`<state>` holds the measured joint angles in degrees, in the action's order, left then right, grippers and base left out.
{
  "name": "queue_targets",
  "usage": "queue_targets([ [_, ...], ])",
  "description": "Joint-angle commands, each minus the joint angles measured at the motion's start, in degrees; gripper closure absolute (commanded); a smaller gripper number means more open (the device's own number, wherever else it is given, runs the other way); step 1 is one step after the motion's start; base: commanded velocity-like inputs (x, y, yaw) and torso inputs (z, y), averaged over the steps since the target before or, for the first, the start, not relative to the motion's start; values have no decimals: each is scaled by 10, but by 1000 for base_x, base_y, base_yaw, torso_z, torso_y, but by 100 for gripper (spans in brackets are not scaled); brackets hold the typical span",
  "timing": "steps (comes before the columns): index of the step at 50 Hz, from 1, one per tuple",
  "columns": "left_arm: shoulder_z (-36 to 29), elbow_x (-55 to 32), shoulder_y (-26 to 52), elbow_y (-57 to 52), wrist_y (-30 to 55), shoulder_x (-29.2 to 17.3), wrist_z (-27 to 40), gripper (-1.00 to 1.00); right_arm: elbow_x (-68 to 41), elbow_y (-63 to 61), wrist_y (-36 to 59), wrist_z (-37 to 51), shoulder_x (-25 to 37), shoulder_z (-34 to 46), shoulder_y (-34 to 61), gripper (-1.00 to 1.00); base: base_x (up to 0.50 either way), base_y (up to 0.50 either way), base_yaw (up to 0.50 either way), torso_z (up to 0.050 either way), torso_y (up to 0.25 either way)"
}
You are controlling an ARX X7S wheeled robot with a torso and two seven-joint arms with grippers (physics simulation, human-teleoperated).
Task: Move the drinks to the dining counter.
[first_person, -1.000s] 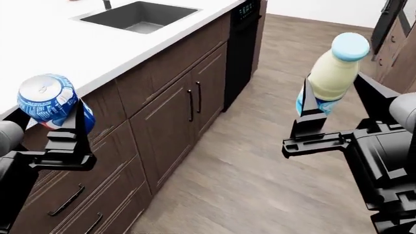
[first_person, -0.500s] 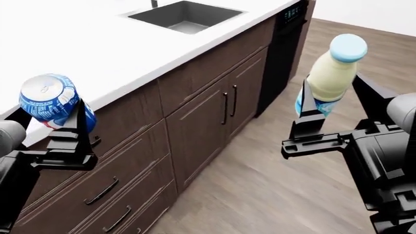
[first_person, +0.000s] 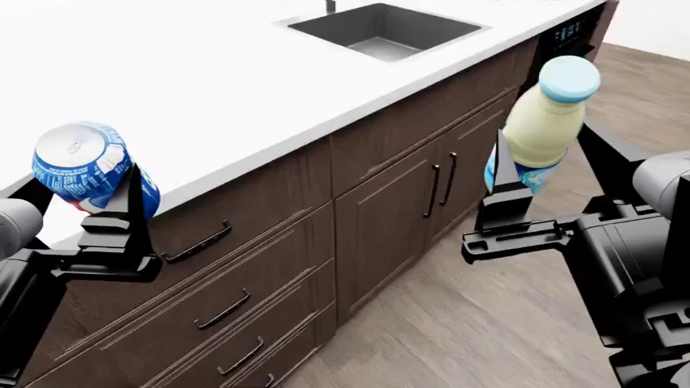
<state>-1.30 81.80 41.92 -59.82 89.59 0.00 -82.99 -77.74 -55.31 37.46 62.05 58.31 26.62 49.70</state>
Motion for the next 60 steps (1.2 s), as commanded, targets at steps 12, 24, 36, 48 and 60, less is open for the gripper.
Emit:
queue_targets([
  [12, -1, 11, 2, -2, 4, 0, -9, 100, 11, -3, 3, -3, 3, -8, 3, 100, -77, 67, 500, 1, 1],
  [24, -3, 10, 1, -2, 4, 0, -7, 100, 12, -4, 1, -1, 4, -7, 1, 100, -82, 62, 500, 0, 2],
  [36, 0, 6, 1, -2, 4, 0, -4, 100, 14, -2, 1, -4, 3, -4, 2, 100, -86, 55, 500, 0, 1],
  [48, 0, -11, 0, -2, 4, 0, 11, 100, 13, 1, 6, -4, -2, -1, 10, 100, -91, 49, 500, 1, 2],
  [60, -4, 0, 1, -2, 4, 0, 2, 100, 10, -1, 7, -2, 0, 1, 12, 100, -95, 42, 500, 0, 1],
])
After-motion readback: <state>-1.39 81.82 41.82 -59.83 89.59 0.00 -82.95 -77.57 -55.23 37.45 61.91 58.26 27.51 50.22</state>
